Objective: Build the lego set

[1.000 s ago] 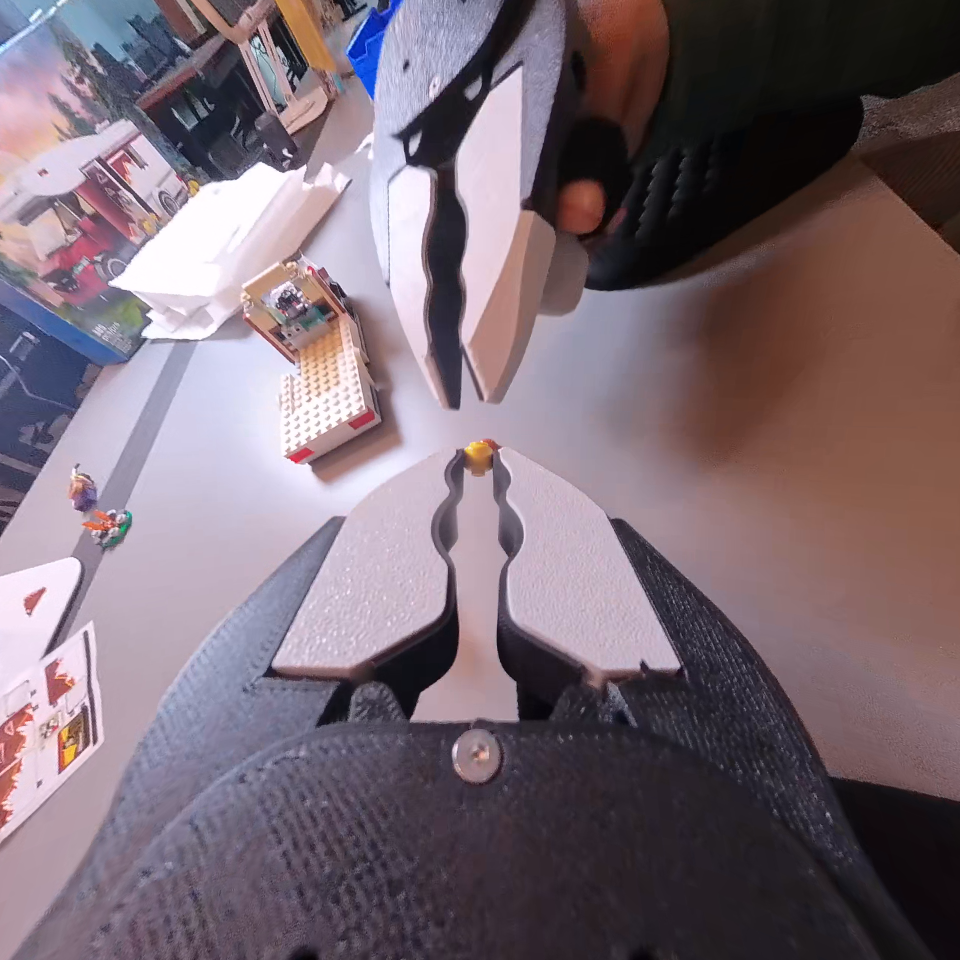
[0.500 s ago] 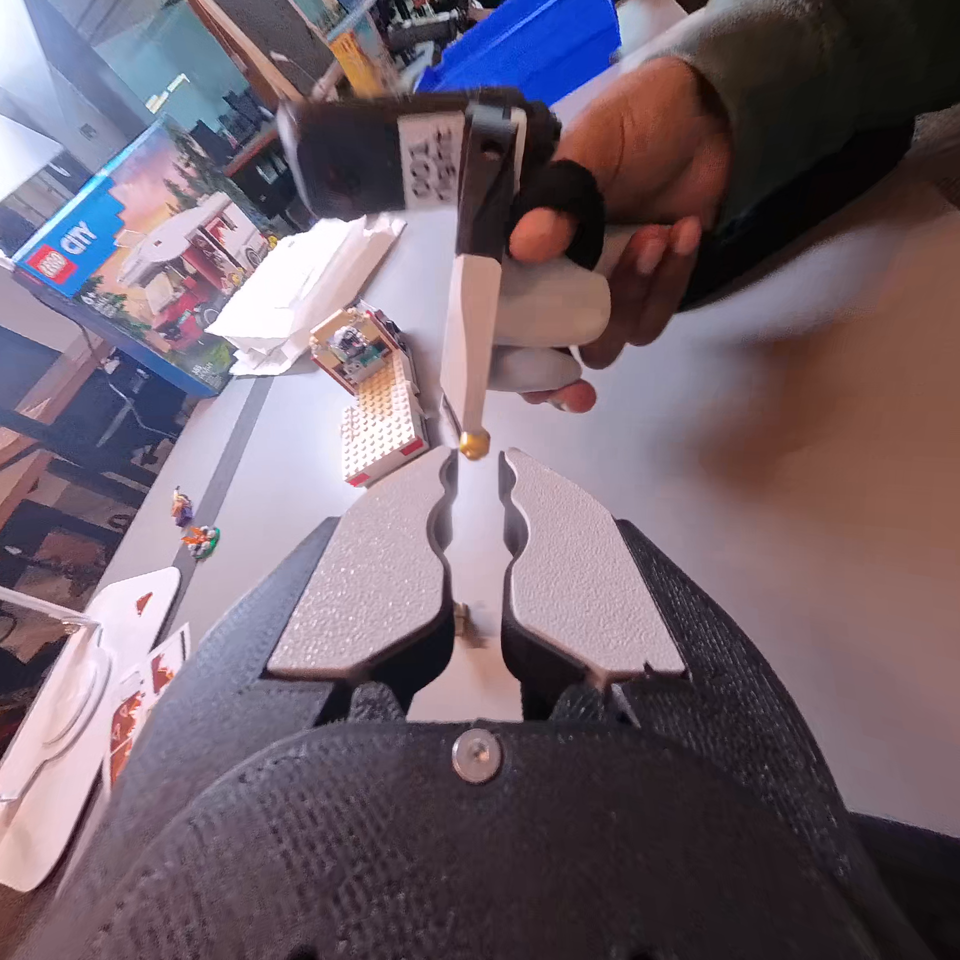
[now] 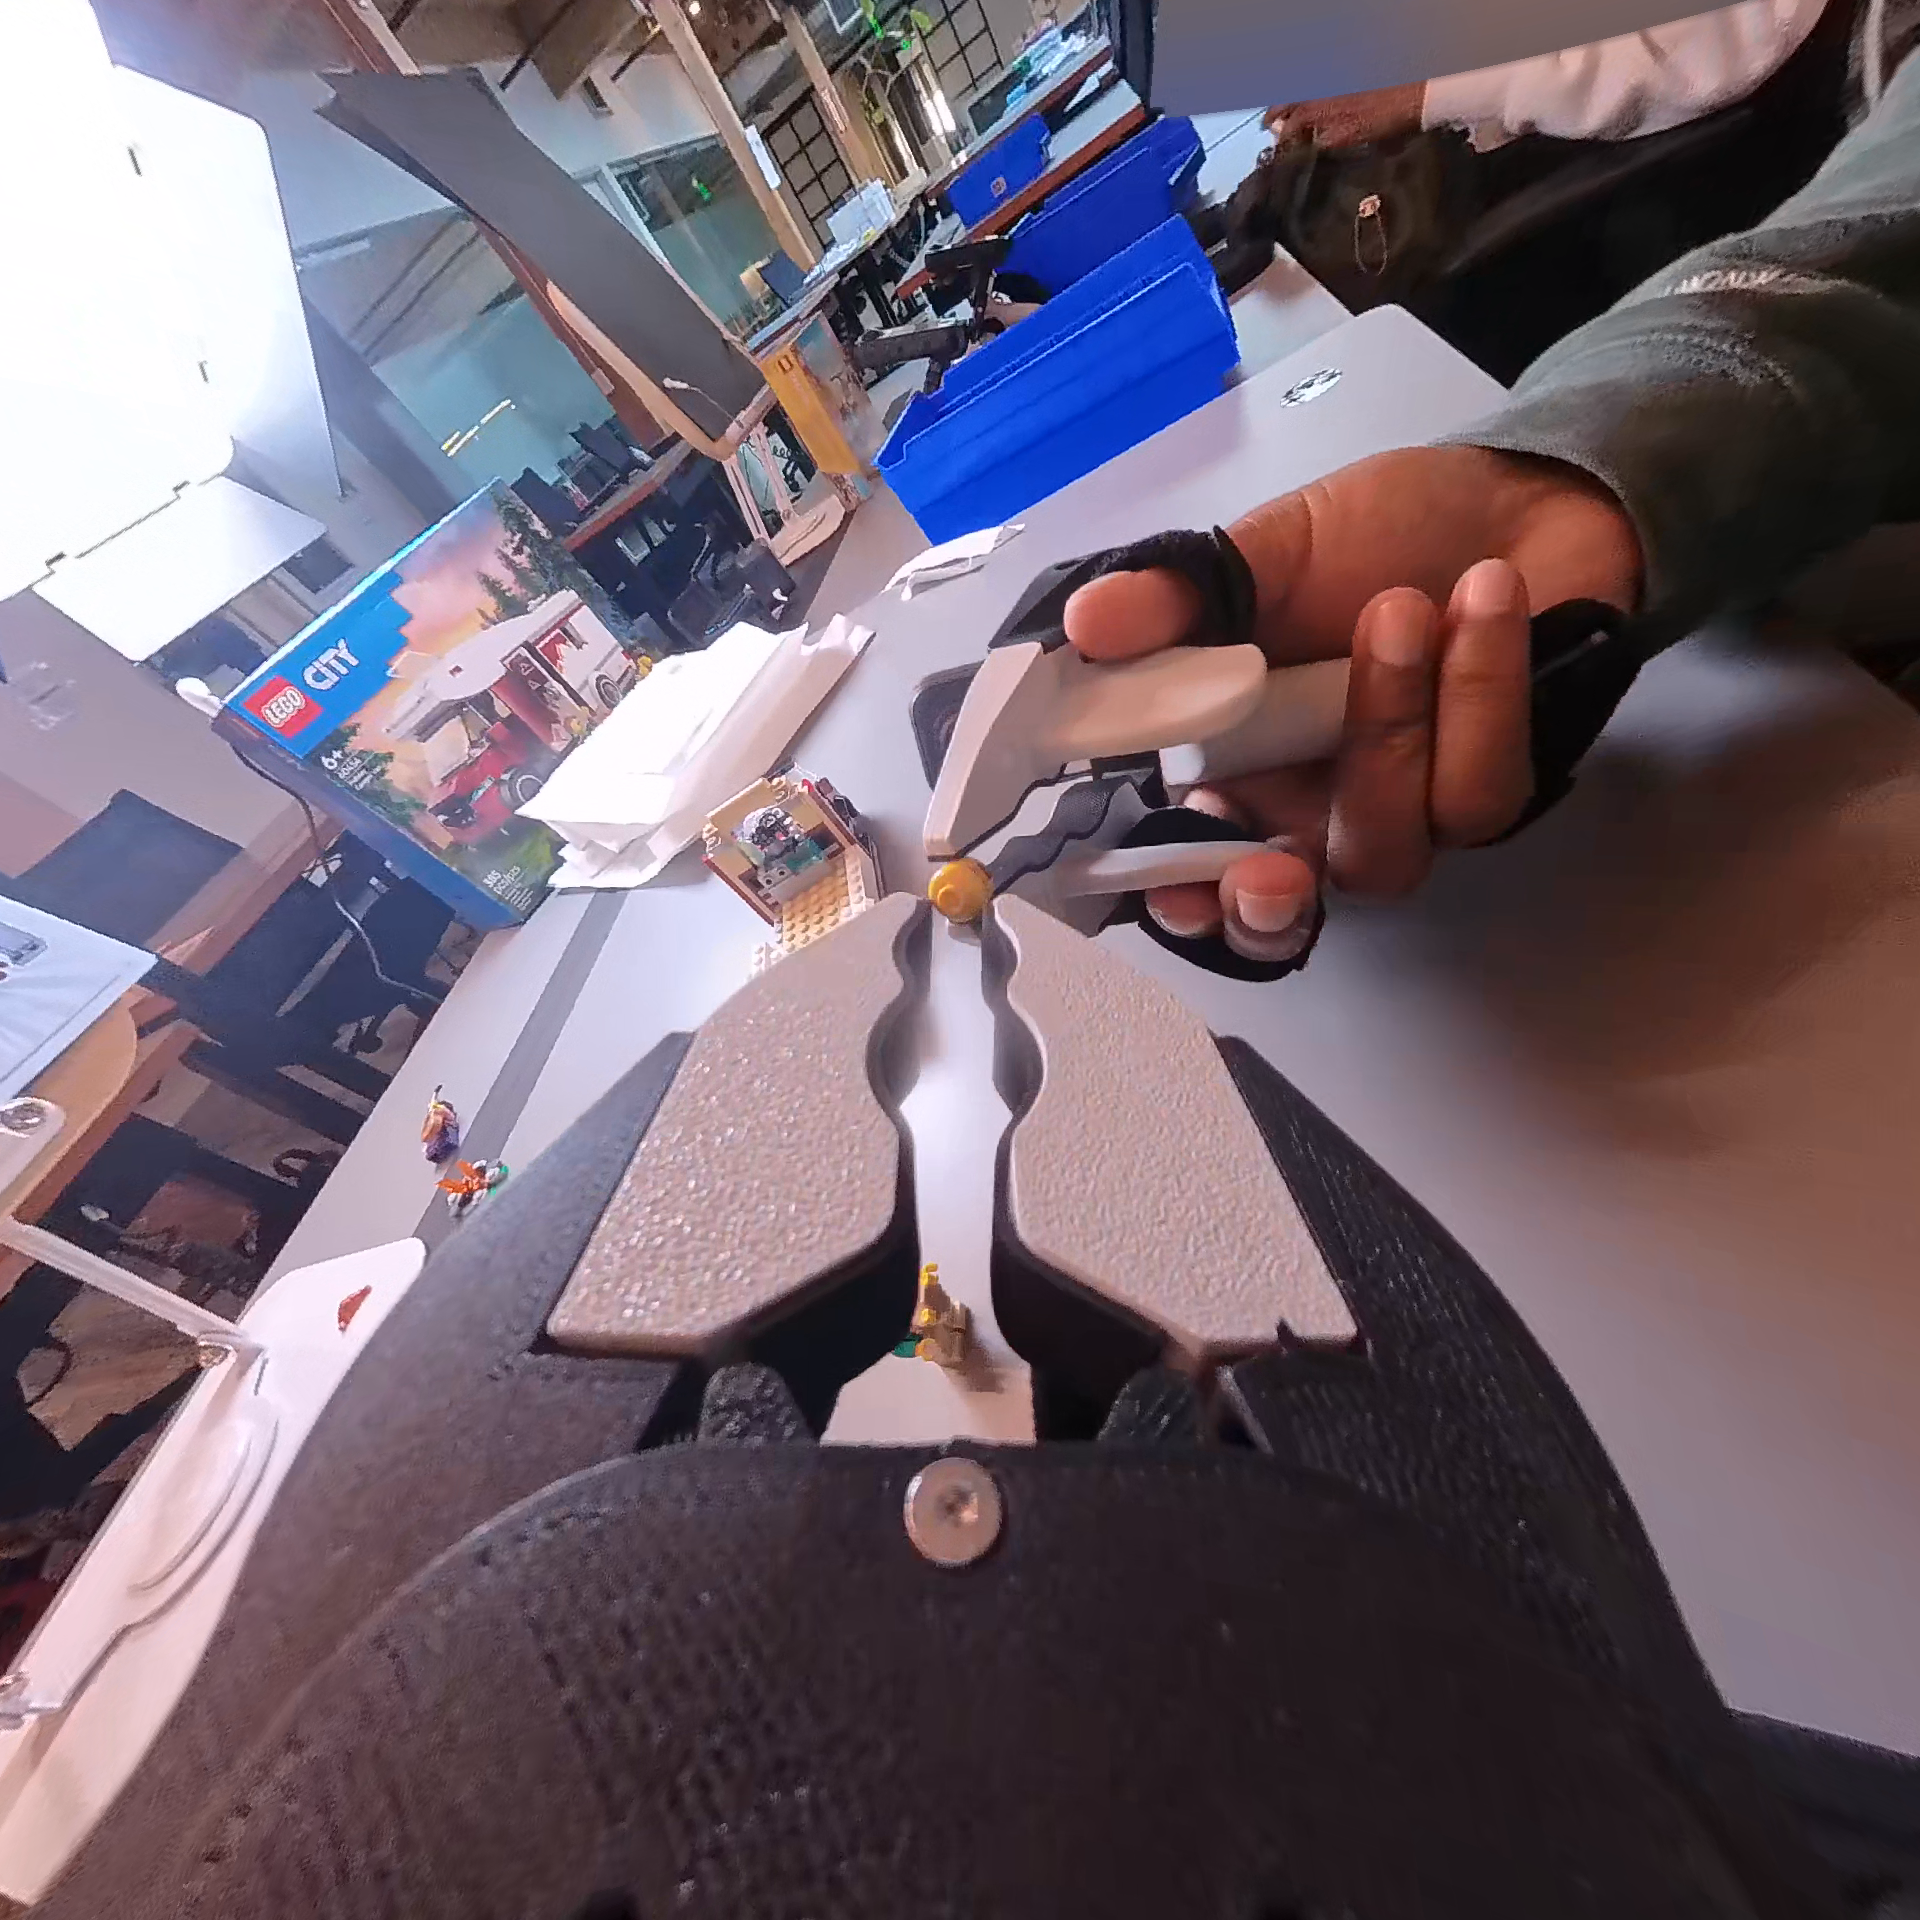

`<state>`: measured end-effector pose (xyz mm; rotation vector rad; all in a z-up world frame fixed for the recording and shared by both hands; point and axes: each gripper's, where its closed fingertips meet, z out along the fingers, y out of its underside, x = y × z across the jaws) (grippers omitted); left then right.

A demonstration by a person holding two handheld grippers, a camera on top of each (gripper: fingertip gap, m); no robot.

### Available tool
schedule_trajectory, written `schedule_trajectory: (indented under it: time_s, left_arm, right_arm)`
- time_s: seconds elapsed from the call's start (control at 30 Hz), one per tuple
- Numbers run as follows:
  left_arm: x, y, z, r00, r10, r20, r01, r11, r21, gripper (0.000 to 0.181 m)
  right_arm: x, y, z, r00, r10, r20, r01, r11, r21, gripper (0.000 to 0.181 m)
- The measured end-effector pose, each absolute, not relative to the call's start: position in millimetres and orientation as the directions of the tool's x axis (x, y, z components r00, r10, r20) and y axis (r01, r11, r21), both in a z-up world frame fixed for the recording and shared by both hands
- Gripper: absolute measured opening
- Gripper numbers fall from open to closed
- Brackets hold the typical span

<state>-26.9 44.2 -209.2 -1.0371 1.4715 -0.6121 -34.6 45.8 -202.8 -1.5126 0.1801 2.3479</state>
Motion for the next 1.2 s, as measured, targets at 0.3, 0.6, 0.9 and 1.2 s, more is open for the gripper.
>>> schedule_trajectory:
  time_s: [0.3,0.6,0.9,1.2]
  left_arm:
    - [-28,42,-207,0.071,-0.891,-0.448,-0.202,0.427,-0.881,0.011]
    - [-30,33,-203,-0.077,-0.993,-0.085,-0.145,0.096,-0.985,0.011]
    - [-38,10,-220,-0.362,-0.798,0.481,-0.341,-0.367,-0.865,0.011]
    - [-39,3,-221,-0.391,-0.711,0.584,-0.405,-0.437,-0.803,0.011]
  right_arm:
    - [-36,47,-203,-0.487,0.183,-0.854,-0.423,-0.905,0.048,0.009]
    - [-37,41,-206,-0.221,0.421,-0.88,-0.48,-0.832,-0.277,0.021]
    - [-35,18,-219,0.399,0.915,0.069,0.249,-0.036,-0.968,0.02]
    - [-44,11,-221,0.222,0.88,0.42,0.442,0.293,-0.848,0.012]
